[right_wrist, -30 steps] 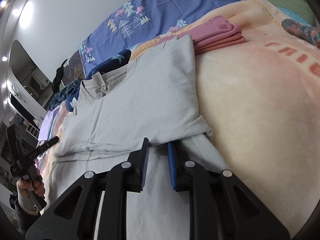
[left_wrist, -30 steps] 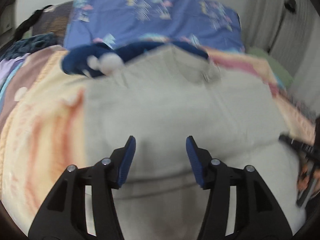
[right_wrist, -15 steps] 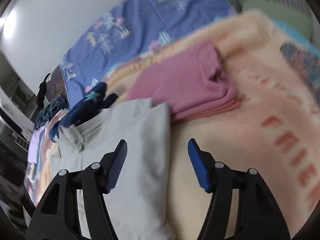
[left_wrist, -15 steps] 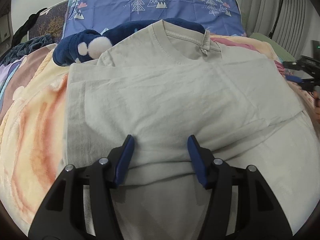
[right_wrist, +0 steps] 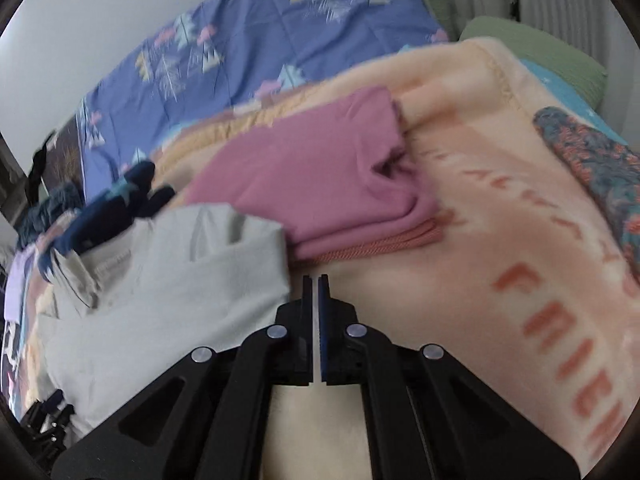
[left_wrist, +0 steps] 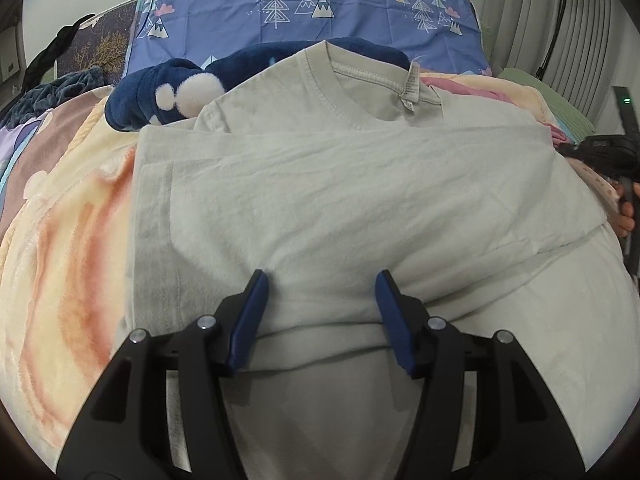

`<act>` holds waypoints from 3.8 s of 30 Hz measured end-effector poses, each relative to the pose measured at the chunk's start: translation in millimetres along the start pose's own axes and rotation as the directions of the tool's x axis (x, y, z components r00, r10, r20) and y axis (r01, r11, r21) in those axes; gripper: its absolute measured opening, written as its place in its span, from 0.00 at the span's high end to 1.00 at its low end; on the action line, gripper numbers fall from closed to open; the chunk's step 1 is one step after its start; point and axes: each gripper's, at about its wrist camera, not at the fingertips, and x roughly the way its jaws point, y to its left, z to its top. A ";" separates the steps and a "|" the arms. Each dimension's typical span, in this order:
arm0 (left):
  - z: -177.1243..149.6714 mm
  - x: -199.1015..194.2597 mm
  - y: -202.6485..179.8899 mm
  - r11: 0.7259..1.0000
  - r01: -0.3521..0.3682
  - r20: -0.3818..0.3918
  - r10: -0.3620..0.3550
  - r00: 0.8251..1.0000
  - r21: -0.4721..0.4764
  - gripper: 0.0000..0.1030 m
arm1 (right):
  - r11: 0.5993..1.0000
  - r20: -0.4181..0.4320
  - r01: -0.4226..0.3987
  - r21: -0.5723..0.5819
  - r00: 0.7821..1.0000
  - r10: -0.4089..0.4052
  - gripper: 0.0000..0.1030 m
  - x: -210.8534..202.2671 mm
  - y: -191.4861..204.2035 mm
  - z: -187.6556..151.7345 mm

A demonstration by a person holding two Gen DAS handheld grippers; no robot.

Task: Fold small clothes

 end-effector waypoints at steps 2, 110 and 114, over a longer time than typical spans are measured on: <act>-0.1 -0.3 0.0 1.000 0.002 0.000 -0.002 1.000 -0.001 0.44 | 0.992 0.032 -0.098 -0.077 0.994 0.101 0.98 -29.8 18.3 -9.8; -208.6 -367.6 29.5 0.852 0.521 0.437 -0.447 0.781 -0.058 0.98 | 0.664 0.101 -0.715 -0.219 0.660 0.744 0.99 -385.0 -84.4 -224.3; -193.5 -331.1 28.3 0.867 0.486 0.357 -0.421 0.834 -0.111 0.98 | 0.653 0.079 -0.745 -0.135 0.649 0.756 0.99 -348.0 -82.7 -215.5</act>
